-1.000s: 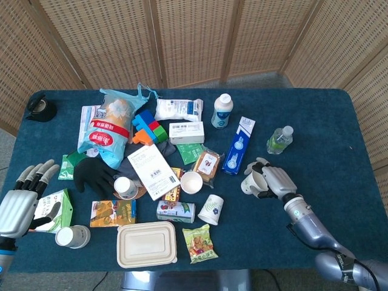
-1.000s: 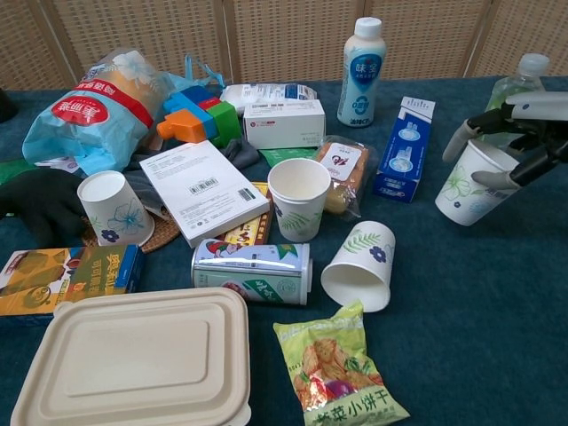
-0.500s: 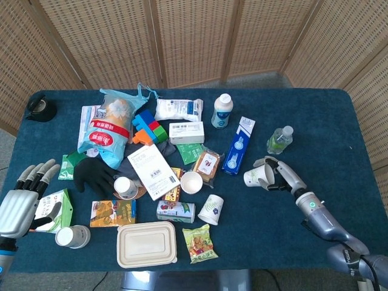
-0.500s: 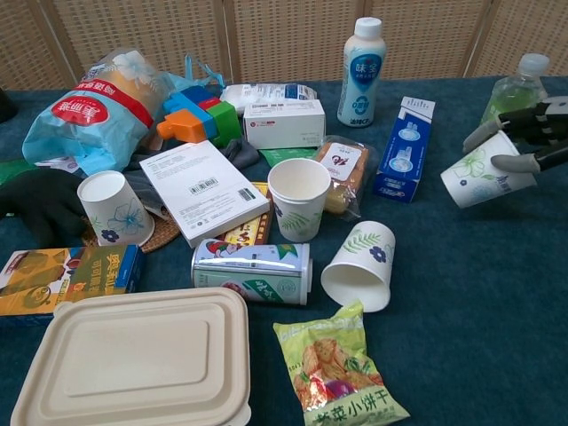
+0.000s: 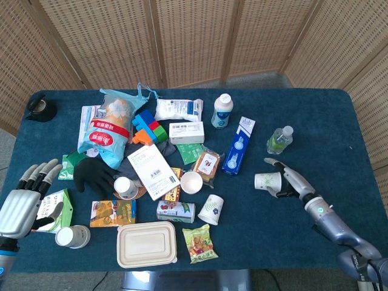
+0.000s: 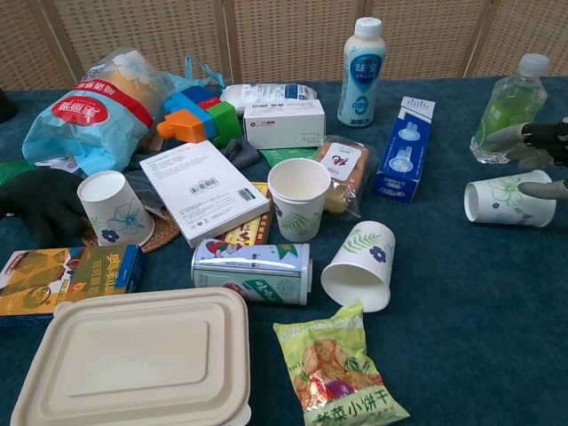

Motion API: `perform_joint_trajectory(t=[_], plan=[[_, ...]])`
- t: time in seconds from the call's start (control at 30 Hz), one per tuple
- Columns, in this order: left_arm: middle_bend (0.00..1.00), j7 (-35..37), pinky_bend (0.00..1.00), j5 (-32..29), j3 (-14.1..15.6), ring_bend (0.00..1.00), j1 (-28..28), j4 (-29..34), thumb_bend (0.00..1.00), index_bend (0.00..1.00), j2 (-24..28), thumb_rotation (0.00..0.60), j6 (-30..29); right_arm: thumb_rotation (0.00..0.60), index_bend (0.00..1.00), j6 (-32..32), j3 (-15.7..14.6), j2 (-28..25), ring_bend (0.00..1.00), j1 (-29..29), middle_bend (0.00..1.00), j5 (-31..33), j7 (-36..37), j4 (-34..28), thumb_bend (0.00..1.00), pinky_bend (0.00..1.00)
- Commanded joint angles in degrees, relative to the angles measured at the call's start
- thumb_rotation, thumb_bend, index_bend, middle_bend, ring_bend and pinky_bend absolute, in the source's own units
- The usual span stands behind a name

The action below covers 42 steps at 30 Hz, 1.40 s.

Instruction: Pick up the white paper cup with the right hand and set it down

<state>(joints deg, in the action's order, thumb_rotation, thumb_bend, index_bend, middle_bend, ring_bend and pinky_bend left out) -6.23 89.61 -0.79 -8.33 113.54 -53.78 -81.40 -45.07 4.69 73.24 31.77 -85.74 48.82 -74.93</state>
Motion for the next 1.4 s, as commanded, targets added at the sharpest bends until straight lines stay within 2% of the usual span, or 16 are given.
perform_joint_trajectory(t=[0.03, 0.13, 0.23, 0.27, 0.37, 0.47, 0.57, 1.0, 1.4], plan=[[0.05, 0.1, 0.00, 0.2, 0.1, 0.00, 0.0, 0.0, 0.45, 0.00, -0.1, 0.600, 0.0, 0.600, 0.03, -0.5, -0.1, -2.2, 0.00, 0.0, 0.03, 1.8, -7.2, -2.7, 0.44, 0.00], [0.05, 0.1, 0.00, 0.4, 0.2, 0.00, 0.0, -0.1, 0.45, 0.00, -0.2, 0.600, -0.1, 0.600, 0.01, -0.9, -0.2, -3.1, 0.00, -0.5, 0.00, 4.5, -17.3, -5.6, 0.44, 0.00], [0.05, 0.3, 0.00, 0.5, 0.2, 0.00, 0.0, -0.2, 0.45, 0.00, -0.2, 0.600, -0.1, 0.600, 0.00, -2.7, 0.0, -3.1, 0.00, -1.1, 0.00, 9.7, -33.5, -8.9, 0.44, 0.00], [0.05, 0.3, 0.00, 0.5, 0.2, 0.00, 0.0, -0.2, 0.45, 0.00, -0.2, 0.600, -0.1, 0.600, 0.00, -4.5, 0.2, -2.5, 0.00, -1.4, 0.00, 12.5, -41.6, -10.3, 0.43, 0.00], [0.05, 0.4, 0.00, 0.7, 0.2, 0.00, 0.0, -0.3, 0.45, 0.00, -0.2, 0.600, -0.2, 0.600, 0.00, -9.5, 0.9, -0.4, 0.00, -1.8, 0.00, 19.5, -57.7, -14.5, 0.43, 0.00], [0.05, 0.9, 0.00, 0.8, 0.2, 0.00, 0.2, -0.6, 0.45, 0.00, -0.2, 0.600, -0.4, 0.600, 0.00, -12.5, 1.1, 1.4, 0.00, -1.5, 0.00, 24.1, -66.9, -17.1, 0.41, 0.00], [0.05, 1.3, 0.00, 0.9, 0.4, 0.00, 0.4, -0.9, 0.45, 0.00, -0.2, 0.600, -0.7, 0.600, 0.02, -14.1, 1.2, 2.8, 0.00, -1.1, 0.00, 26.7, -72.4, -17.9, 0.41, 0.00], [0.05, 2.8, 0.00, 1.0, 0.5, 0.00, 0.4, -2.1, 0.45, 0.00, -0.2, 0.600, -0.7, 0.600, 0.10, -20.0, 0.6, 8.3, 0.00, 0.2, 0.00, 30.9, -86.1, -18.6, 0.40, 0.00], [0.05, 4.6, 0.01, 1.0, 0.6, 0.00, 0.3, -3.2, 0.45, 0.00, -0.3, 0.600, -0.5, 0.600, 0.11, -21.7, 1.3, 11.3, 0.00, 2.0, 0.00, 37.0, -94.2, -19.1, 0.40, 0.00]])
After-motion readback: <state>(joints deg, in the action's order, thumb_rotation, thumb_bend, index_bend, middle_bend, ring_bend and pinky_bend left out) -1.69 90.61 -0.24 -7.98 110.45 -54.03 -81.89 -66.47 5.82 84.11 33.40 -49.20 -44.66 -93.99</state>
